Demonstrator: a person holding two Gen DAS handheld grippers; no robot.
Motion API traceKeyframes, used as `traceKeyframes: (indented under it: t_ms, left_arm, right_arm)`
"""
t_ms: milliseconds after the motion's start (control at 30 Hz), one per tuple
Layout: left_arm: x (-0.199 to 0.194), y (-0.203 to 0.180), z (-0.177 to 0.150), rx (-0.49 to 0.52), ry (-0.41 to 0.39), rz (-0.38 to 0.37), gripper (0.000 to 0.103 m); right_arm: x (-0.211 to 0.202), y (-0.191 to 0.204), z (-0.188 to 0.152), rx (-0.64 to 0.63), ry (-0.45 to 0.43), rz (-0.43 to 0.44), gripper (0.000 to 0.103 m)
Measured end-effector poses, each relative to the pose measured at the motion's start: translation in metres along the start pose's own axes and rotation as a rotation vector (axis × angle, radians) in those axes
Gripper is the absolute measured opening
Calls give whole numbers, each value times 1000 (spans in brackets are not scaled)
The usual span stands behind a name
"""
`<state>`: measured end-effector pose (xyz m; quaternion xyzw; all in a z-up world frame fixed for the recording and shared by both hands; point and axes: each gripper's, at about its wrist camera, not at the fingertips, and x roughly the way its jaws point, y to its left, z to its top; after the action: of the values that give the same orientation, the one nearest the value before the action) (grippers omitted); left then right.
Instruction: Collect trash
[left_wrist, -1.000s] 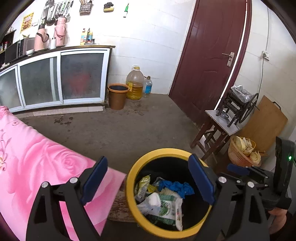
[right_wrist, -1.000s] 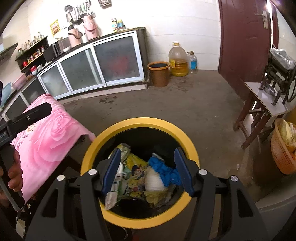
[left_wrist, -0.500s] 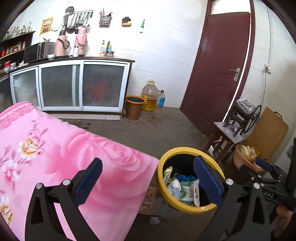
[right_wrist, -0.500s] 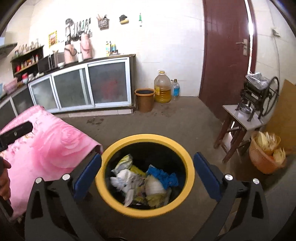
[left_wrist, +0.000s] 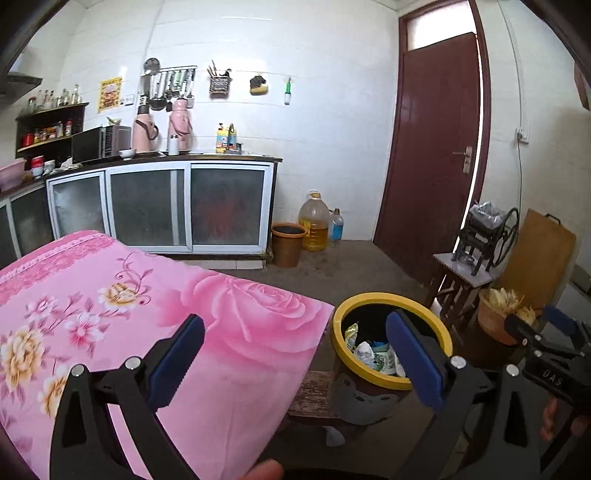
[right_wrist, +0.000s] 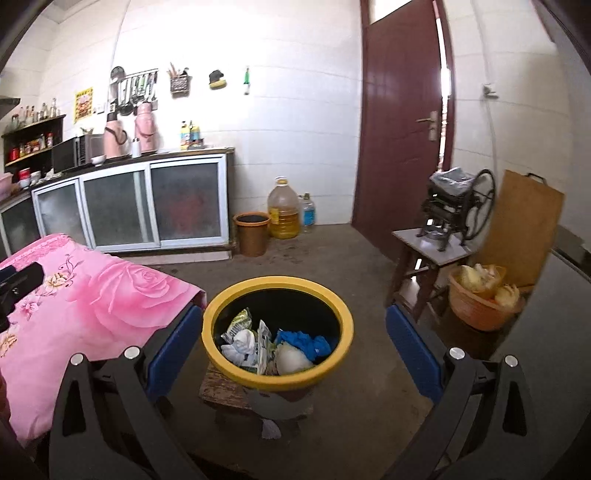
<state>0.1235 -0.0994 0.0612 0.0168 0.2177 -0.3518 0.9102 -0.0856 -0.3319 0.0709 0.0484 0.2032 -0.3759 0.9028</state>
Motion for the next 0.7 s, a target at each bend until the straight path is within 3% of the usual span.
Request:
traceKeyframes:
  t_ms: [233,467,700]
  left_arm:
    - [-48,-5,-30,28,-71,107,95]
    - [-75,-5,-52,-5,-60,105,95]
    - [-90,-12,-72,-13,-48,153,95]
  right_arm:
    - [-40,4,-19,47,-50,-37,95]
    - [-61,8,-38,53,-75,1,95]
    - [-65,15,-51,16,-57,29,95]
